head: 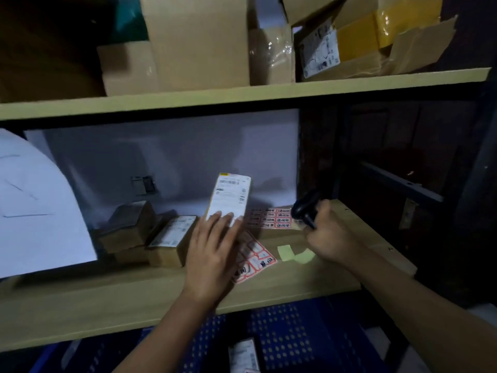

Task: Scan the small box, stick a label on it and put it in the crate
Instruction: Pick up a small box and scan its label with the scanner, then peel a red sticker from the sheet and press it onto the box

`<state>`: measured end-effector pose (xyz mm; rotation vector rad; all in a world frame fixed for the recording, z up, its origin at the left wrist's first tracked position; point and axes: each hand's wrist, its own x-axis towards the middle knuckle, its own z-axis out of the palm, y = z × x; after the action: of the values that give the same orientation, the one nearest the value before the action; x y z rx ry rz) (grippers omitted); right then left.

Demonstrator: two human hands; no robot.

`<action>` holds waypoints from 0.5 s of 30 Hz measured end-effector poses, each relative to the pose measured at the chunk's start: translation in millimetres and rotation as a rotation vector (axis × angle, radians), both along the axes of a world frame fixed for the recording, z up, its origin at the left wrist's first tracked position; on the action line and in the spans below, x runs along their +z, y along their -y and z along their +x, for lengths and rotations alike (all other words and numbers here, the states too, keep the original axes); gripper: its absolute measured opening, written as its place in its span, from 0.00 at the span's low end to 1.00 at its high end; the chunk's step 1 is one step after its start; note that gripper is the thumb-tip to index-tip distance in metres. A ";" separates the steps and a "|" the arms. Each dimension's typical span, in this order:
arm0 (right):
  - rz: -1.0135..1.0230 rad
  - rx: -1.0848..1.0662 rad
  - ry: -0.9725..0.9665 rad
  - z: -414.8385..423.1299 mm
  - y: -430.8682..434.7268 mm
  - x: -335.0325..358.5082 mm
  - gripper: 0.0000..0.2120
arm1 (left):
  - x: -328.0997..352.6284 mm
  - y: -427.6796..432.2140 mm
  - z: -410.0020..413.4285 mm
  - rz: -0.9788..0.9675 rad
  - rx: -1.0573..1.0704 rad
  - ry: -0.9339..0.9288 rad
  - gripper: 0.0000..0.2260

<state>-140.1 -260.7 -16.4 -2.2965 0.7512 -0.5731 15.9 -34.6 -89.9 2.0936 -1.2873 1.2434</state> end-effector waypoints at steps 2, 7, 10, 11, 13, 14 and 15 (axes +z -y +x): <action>-0.148 -0.025 -0.120 -1.5 26.1 -22.3 0.34 | -3.4 -5.0 -1.4 -0.019 -0.012 -0.063 0.27; -0.353 -0.035 -0.261 -7.4 51.7 -49.4 0.37 | -5.7 -19.1 -7.9 -0.049 -0.025 -0.116 0.25; -0.388 -0.049 -0.322 -8.4 56.2 -57.6 0.36 | -3.4 -28.0 -10.8 -0.085 -0.012 -0.138 0.24; -0.410 -0.056 -0.328 -9.0 56.2 -59.7 0.35 | -3.7 -30.6 -11.3 -0.103 -0.004 -0.147 0.24; -0.468 -0.090 -0.305 -12.1 54.9 -60.1 0.33 | -4.7 -36.0 -11.9 -0.129 0.018 -0.165 0.24; -0.509 -0.112 -0.283 -13.6 53.8 -59.7 0.31 | -5.2 -38.8 -12.1 -0.135 0.028 -0.176 0.24; -0.552 -0.133 -0.256 -14.5 53.9 -60.0 0.30 | -5.4 -41.2 -12.1 -0.137 0.036 -0.184 0.25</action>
<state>-154.6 -314.6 -76.3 -2.8845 0.9652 -0.6097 3.9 6.6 -95.3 2.0862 -1.0588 1.0910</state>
